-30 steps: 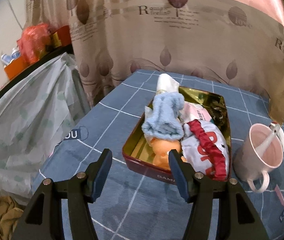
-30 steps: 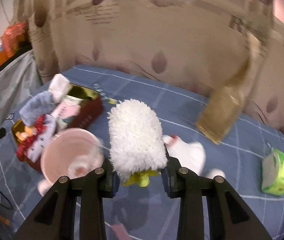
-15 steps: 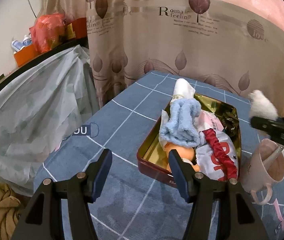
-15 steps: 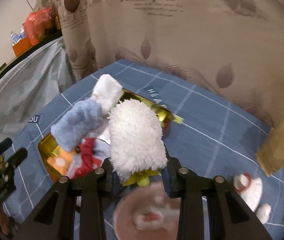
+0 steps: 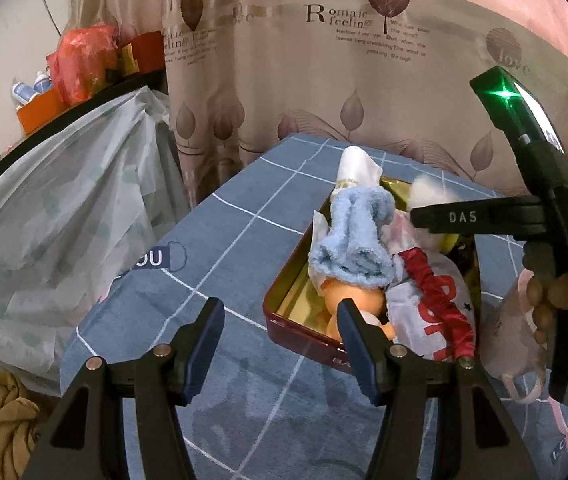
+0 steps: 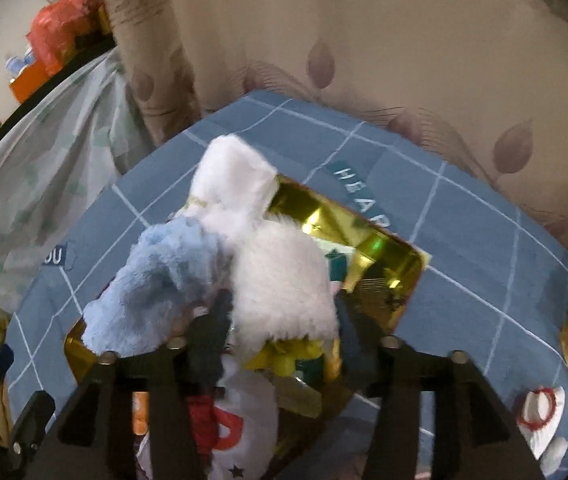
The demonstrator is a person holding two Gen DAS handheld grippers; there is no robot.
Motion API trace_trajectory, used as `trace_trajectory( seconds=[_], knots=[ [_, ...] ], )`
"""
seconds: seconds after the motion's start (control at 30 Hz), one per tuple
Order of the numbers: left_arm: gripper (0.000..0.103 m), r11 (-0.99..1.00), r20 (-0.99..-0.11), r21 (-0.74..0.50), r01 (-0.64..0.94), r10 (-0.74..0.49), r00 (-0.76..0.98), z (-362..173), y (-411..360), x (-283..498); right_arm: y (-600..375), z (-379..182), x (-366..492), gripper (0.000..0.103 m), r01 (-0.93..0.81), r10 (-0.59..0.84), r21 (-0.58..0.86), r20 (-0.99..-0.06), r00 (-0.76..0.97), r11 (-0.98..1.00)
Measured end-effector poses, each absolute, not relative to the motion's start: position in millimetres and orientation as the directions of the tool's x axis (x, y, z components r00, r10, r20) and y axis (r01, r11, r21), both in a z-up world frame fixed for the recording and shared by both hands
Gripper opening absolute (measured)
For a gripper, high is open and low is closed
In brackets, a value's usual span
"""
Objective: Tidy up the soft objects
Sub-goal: 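Carry the white fluffy toy into the tin tray and open the right gripper, then grasp the white pompom ball from the table with the right gripper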
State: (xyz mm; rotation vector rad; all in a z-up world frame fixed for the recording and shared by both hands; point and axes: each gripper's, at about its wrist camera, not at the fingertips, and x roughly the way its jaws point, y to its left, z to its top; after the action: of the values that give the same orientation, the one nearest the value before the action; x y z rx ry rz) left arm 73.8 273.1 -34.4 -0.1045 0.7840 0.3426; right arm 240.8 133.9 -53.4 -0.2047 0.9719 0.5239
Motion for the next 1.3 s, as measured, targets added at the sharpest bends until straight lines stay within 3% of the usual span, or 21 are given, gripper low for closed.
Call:
trace_trajectory(
  seconds=[0.07,0.4,0.53,0.9,1.07,1.3],
  knots=[
    [0.060,0.940,-0.712,0.035,-0.340,0.263,0.652,-36,274,75,133,-53,237,0.065,-0.515,0.338,0.063,-0.820,0.461,0.855],
    [0.060,0.942,-0.709,0.035,-0.335,0.260,0.656,-35,273,72,52,-9,200,0.070,-0.450,0.382,0.115,-0.730,0.566,0.885],
    [0.060,0.941,-0.704,0.045,-0.334,0.267,0.658,-34,271,71,-13,-9,177,0.074,-0.353,0.310,0.093,-0.715,0.627,0.931],
    [0.060,0.946,-0.684,0.096,-0.308,0.287,0.670,-32,253,69,-157,-65,146,0.074,-0.077,0.091,0.055,-0.782,0.617,0.995],
    [0.060,0.949,-0.668,0.111,-0.294,0.290,0.685,-29,246,67,-181,-90,144,0.054,-0.051,0.038,0.010,-0.797,0.603,0.999],
    [0.060,0.962,-0.658,0.121,-0.243,0.261,0.706,-26,227,62,-195,-106,157,0.054,-0.033,0.062,0.052,-0.793,0.606,0.998]
  ],
)
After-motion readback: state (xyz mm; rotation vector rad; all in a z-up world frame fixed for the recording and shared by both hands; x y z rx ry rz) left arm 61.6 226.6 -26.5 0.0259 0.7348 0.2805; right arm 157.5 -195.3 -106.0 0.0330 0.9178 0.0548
